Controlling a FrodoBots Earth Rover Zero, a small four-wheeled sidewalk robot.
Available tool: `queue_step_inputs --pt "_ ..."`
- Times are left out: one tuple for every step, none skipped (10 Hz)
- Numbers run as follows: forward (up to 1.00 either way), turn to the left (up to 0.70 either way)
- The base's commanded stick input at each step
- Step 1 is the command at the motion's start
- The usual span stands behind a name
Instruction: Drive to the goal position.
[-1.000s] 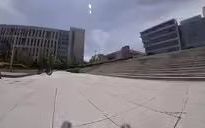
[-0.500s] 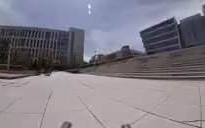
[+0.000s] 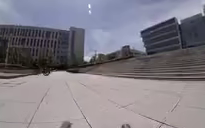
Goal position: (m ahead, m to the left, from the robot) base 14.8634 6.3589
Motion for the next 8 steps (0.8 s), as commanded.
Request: queue_step_inputs --pt "0.7 0.0" --pt "0.7 0.0" --pt "0.7 0.0" --pt "0.7 0.0" --pt "0.7 0.0" --pt "0.7 0.0" --pt "0.7 0.0" --pt "0.7 0.0"
